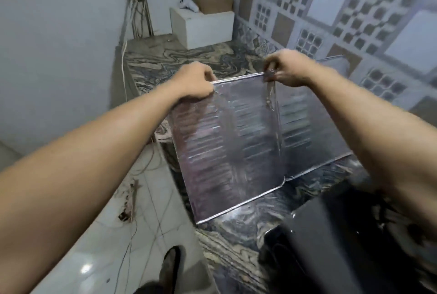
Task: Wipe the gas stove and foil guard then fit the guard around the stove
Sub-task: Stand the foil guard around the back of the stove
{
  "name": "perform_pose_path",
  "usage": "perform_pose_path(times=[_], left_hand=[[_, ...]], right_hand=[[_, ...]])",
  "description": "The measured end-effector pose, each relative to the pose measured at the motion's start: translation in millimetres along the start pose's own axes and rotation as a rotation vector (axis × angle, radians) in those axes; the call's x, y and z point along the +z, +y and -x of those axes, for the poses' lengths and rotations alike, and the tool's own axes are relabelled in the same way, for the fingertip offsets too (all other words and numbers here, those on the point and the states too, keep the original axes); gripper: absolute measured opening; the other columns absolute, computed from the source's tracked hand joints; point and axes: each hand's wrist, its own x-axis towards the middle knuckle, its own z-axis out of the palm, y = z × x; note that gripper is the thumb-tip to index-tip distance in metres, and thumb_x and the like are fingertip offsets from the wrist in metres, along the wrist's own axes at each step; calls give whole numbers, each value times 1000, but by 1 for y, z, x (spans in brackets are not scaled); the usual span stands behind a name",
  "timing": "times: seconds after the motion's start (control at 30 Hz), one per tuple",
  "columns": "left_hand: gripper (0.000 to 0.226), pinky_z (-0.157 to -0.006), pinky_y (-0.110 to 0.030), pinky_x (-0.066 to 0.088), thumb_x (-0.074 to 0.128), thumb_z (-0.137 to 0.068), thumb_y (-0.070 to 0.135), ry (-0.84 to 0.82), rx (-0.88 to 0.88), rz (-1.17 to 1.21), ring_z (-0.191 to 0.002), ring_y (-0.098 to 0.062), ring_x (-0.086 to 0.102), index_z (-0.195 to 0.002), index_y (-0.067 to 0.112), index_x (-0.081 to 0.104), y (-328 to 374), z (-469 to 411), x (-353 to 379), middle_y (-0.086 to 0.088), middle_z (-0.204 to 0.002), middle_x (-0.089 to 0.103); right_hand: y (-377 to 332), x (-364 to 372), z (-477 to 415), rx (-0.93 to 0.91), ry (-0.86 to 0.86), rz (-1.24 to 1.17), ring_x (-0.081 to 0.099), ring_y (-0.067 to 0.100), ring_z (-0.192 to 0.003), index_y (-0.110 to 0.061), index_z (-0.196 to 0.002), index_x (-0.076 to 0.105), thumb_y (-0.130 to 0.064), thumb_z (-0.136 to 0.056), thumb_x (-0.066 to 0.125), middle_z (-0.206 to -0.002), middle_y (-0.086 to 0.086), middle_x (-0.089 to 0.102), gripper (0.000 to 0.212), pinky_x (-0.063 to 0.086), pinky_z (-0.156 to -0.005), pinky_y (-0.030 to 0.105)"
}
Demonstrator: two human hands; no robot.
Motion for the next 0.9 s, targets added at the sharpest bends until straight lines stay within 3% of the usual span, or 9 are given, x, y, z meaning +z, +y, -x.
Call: perform_pose_path(times=[0.1,0.3,0.43,0.53,0.67,0.9], left_hand=[[25,-84,-28,42,59,-95,34,18,138,-14,-112,-26,62,-112,23,73,15,-4,-22,-5,-118,70],[21,-84,-30,48,60,-96,25,-44,284,-78,-106,-25,66,-109,16,74,39,-31,-43,-9,-110,73],[21,-88,-31,46,62,-95,25,-3,392,-106,-109,-27,65,-110,16,74,60,-66,-54,-9,-111,73],[18,-91,-37,52,62,-94,28,32,466,-132,-106,-27,65,-106,22,75,77,-93,-58,-5,-108,74],[18,-95,-42,51,62,-93,30,-32,506,-112,-108,-25,65,-104,25,75,94,-120,-53,-2,-111,74],[20,-96,-45,50,59,-94,34,-117,484,-105,-110,-28,64,-105,26,74,80,-142,-14,-2,-109,74]], right_hand=[[-2,-27,23,49,118,-24,64,21,-83,-31,-89,70,-23,-83,73,-83,-1,66,11,40,-71,24],[-4,-47,63,144,260,-80,65,17,-86,-17,-100,75,-9,-87,67,-92,4,71,17,42,-75,22],[-1,-49,79,229,415,-167,65,17,-86,-15,-101,74,-12,-86,68,-93,3,70,16,51,-79,28],[5,-51,83,299,518,-193,64,12,-88,-15,-102,74,-10,-88,64,-98,2,72,18,48,-80,24],[18,-53,82,403,532,-154,66,15,-97,-17,-106,73,-6,-90,59,-104,2,72,24,51,-89,29],[21,-38,82,468,395,-164,64,9,-94,-20,-108,73,-6,-92,60,-103,-1,73,25,51,-87,26]])
